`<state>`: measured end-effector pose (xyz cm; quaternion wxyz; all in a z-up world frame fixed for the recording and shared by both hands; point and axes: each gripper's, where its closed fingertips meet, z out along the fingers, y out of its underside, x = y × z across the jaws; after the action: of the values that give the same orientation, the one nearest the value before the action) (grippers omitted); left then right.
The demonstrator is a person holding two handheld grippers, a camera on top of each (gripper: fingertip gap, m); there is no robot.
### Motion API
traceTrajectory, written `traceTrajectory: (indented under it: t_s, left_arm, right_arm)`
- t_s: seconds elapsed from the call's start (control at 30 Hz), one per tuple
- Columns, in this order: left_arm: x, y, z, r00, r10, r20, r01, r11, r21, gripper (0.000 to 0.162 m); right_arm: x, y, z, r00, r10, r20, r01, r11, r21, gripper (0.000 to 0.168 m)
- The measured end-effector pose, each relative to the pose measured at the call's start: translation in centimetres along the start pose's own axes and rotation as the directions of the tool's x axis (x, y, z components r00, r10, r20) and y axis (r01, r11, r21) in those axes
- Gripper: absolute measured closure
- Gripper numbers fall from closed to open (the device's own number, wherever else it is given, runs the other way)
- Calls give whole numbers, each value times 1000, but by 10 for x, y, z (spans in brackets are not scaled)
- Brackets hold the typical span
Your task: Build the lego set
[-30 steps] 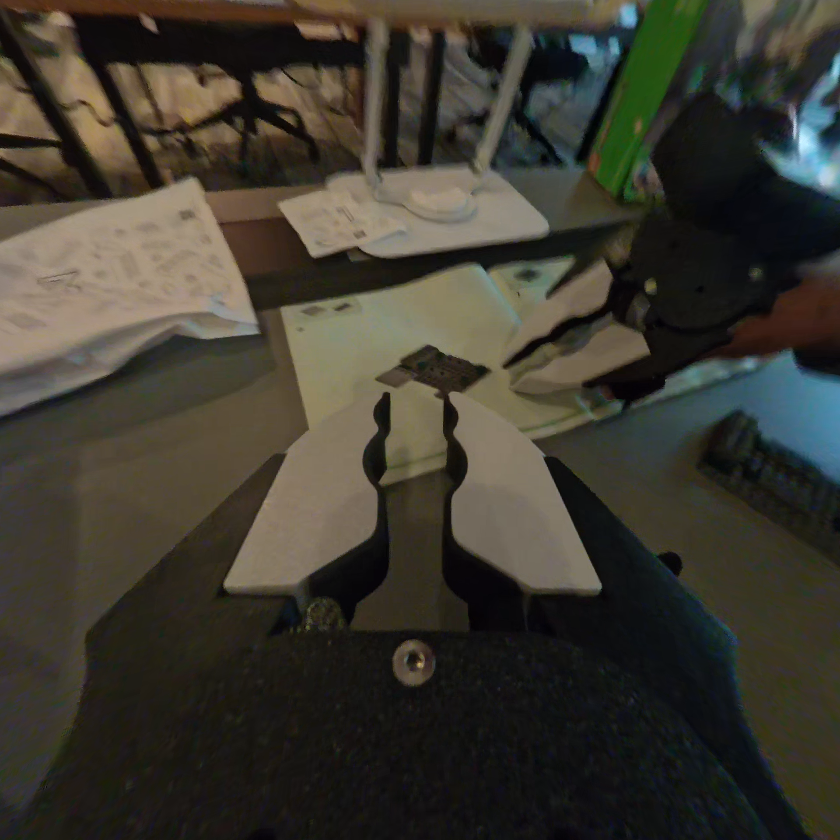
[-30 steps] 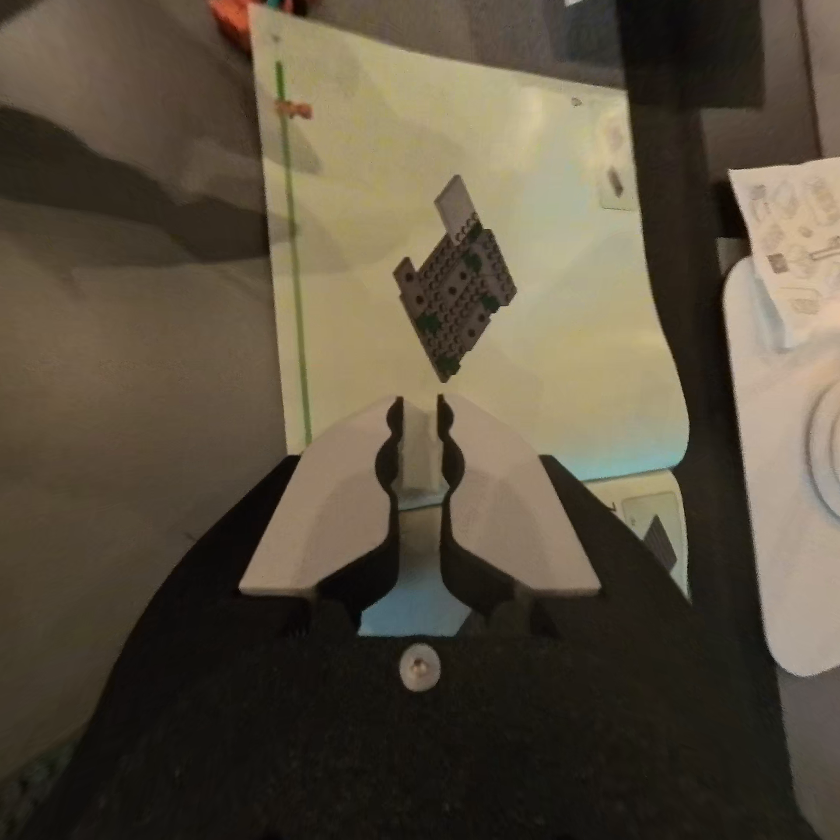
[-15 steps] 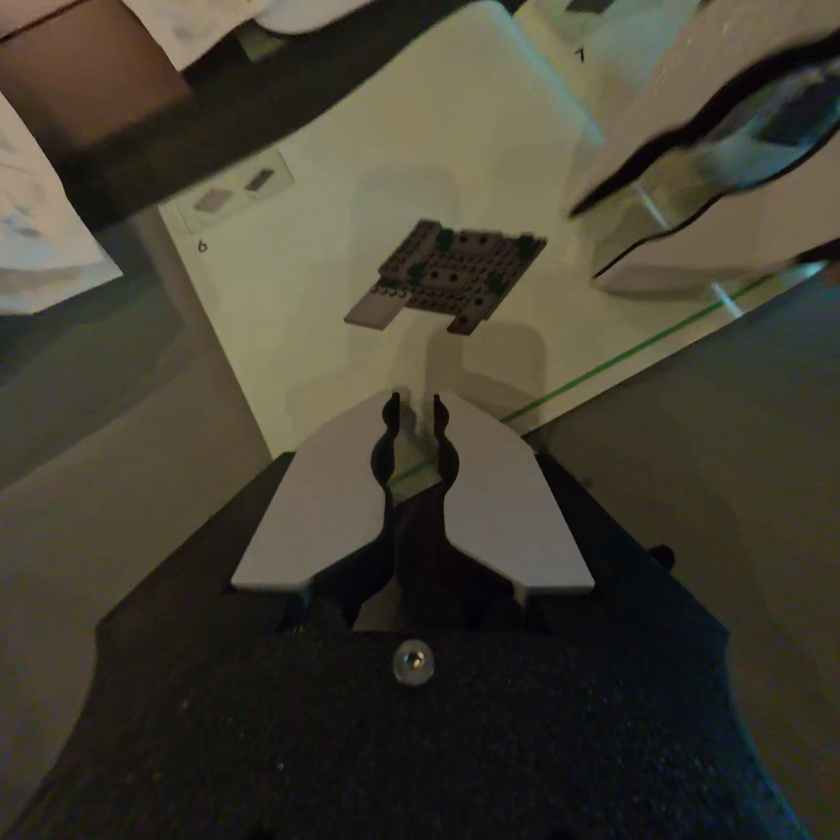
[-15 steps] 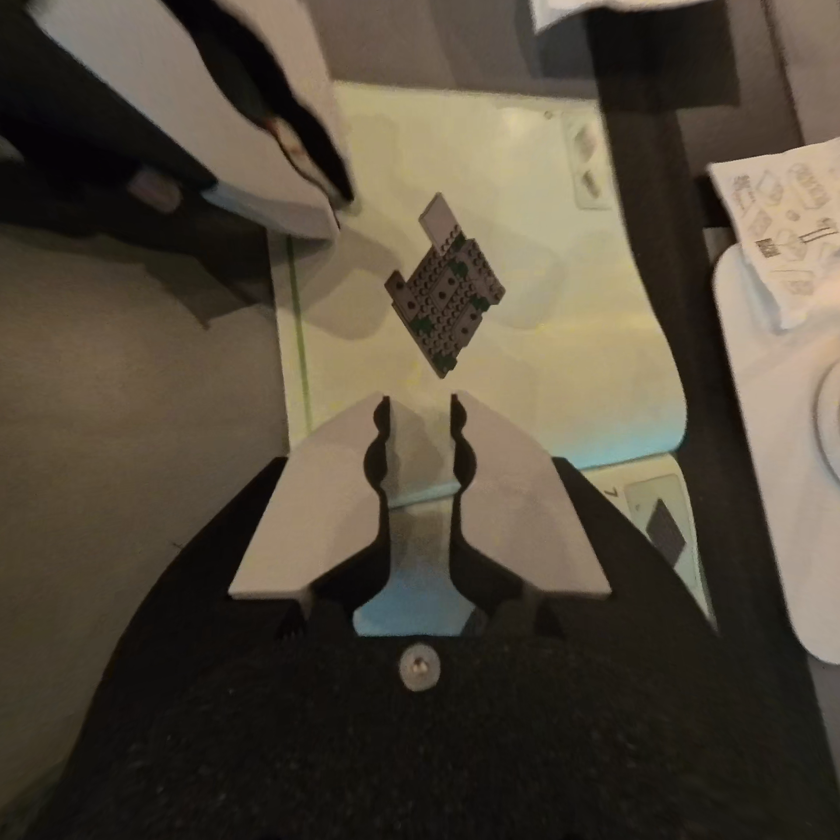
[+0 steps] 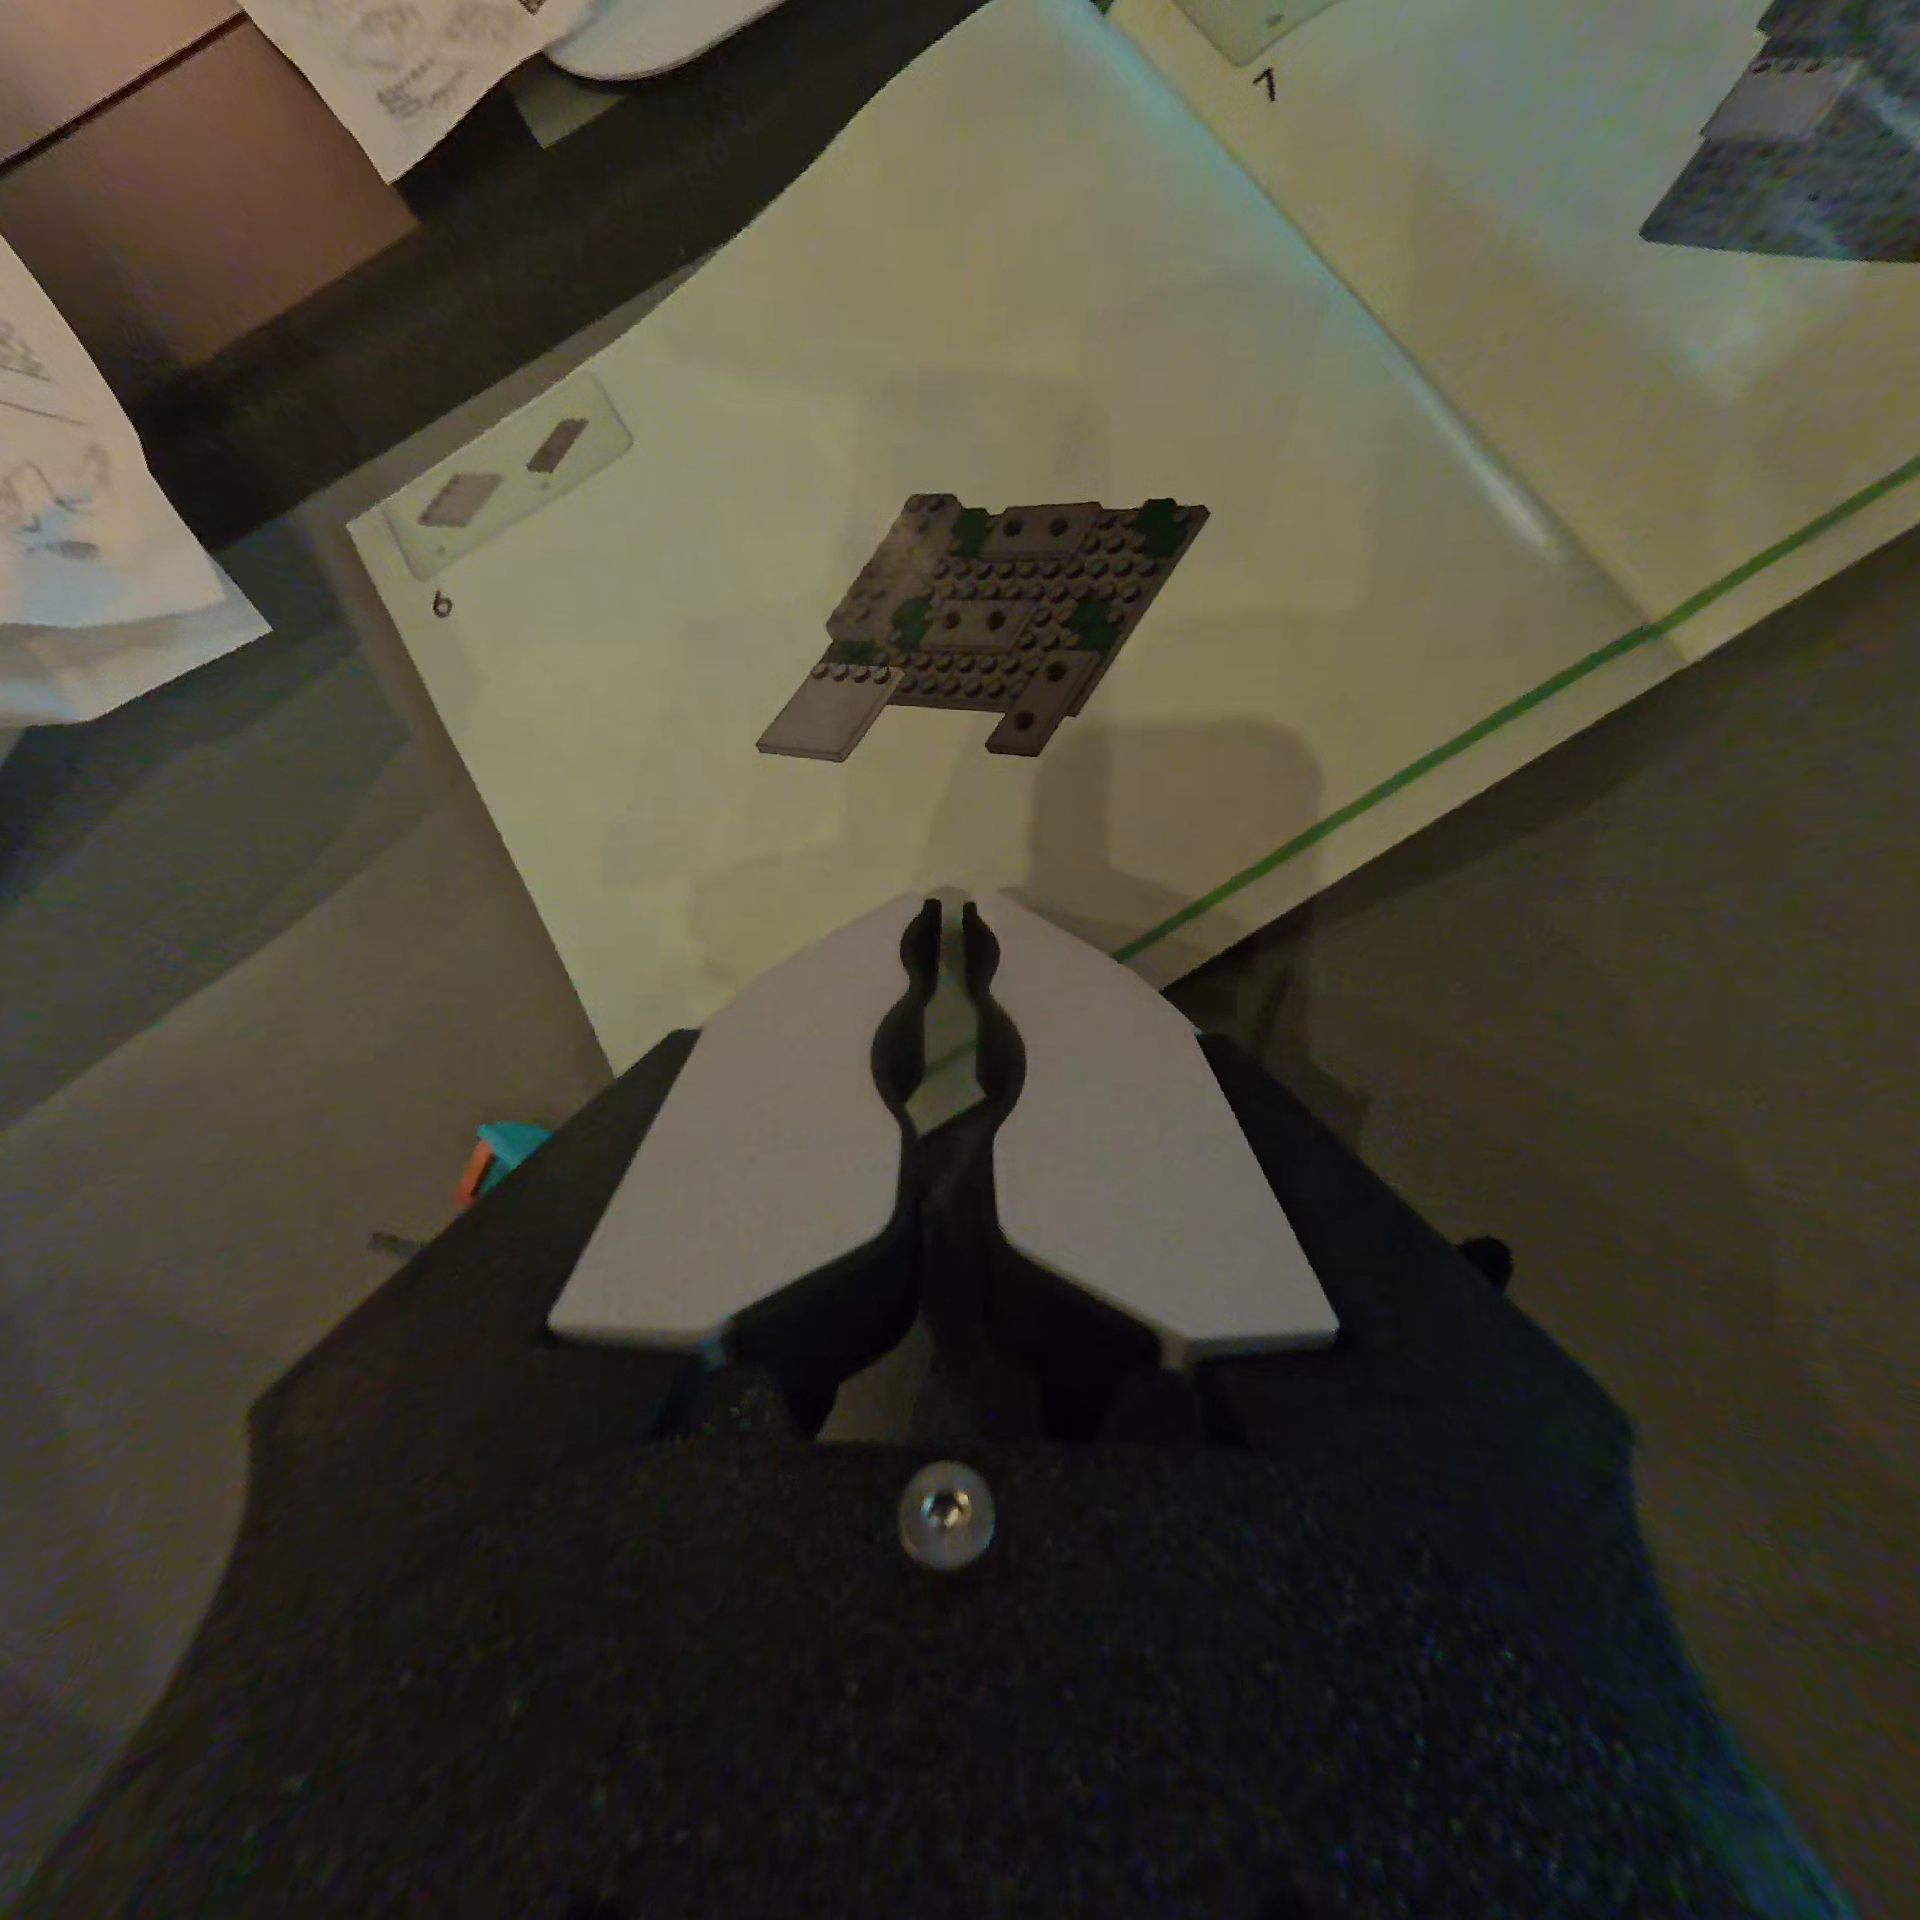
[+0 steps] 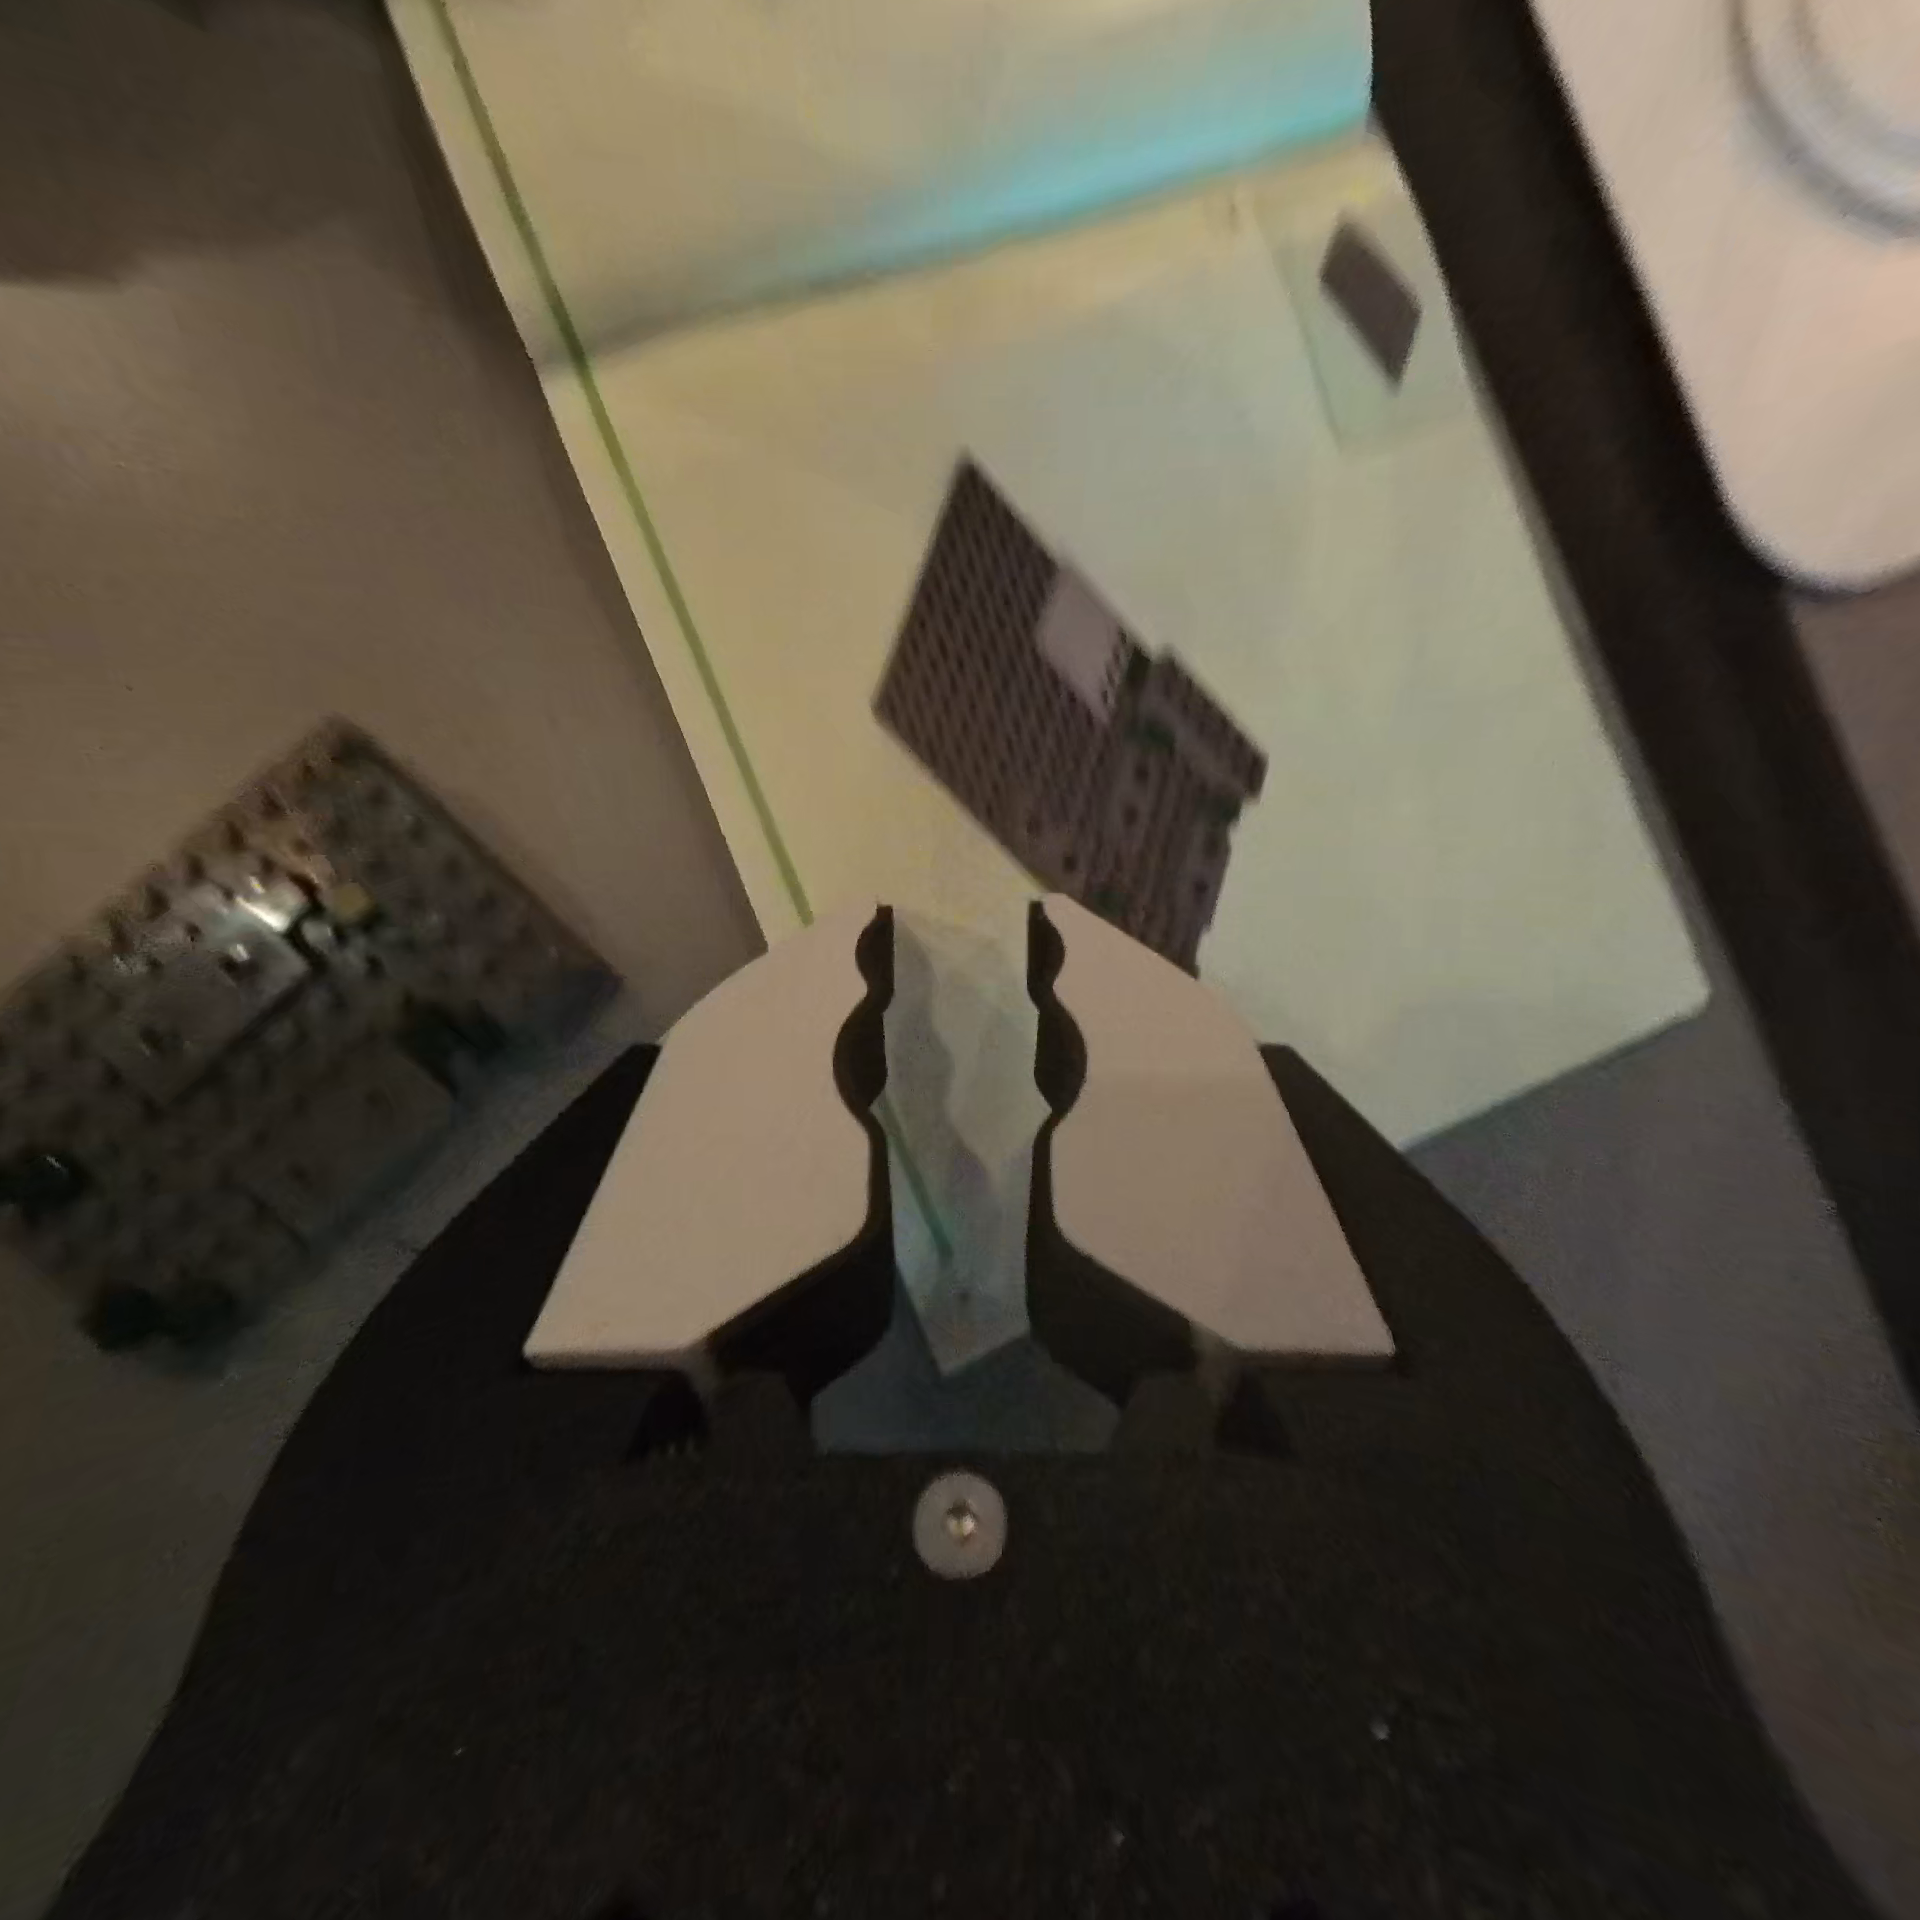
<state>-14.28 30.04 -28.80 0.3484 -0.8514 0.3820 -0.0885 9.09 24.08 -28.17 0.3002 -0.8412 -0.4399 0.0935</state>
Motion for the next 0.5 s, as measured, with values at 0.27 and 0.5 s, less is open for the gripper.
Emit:
traceTrajectory:
  t_s: [0.27, 0.5]
  left_arm:
    - [10, 5, -6, 1000, 9, 1, -9, 1000, -3, 159]
    - [16, 6, -11, 1000, 17, 4, -17, 1000, 15, 152]
  right_arm:
    - [2, 13, -6, 994, 111, 5, -111, 993, 35, 144]
    - [3, 14, -8, 985, 162, -65, -154, 982, 112, 143]
